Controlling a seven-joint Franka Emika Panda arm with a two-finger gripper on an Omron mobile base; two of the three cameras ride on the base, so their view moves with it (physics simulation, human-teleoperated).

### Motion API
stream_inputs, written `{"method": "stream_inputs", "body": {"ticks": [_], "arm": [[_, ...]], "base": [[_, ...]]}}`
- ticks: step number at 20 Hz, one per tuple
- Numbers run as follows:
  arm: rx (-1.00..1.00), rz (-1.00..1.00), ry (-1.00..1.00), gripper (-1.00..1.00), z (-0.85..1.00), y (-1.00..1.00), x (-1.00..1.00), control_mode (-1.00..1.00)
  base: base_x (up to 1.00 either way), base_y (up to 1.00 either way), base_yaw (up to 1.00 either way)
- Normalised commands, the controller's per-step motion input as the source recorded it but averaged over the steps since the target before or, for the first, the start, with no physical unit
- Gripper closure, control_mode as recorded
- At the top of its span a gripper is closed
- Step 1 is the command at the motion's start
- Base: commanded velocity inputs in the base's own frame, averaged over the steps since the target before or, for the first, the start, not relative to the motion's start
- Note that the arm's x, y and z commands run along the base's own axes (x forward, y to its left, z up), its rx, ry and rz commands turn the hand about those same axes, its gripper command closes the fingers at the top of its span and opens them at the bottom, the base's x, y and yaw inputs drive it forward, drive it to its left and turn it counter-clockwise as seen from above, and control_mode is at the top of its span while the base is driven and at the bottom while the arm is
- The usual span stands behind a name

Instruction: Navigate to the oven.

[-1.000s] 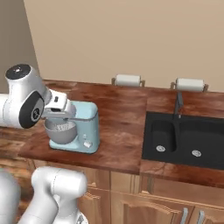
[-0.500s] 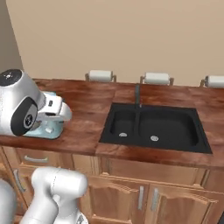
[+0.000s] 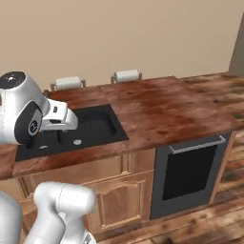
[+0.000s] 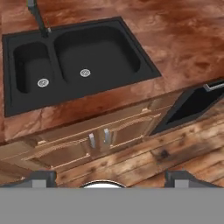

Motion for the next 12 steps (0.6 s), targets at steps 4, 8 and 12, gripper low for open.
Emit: {"method": "stream_inputs", "body": {"ticks": [4, 8, 12], "arm": [[0.0, 0.0, 0.0, -1.0, 0.0, 0.0, 0.0, 1.0], [0.0, 0.0, 0.0, -1.0, 0.0, 0.0, 0.0, 1.0], [0.0, 0.0, 0.0, -1.0, 0.0, 0.0, 0.0, 1.0]], "base": [[0.0, -0.2, -0.94], [0.0, -0.32, -0.91], [0.0, -0.39, -0.89]]}}
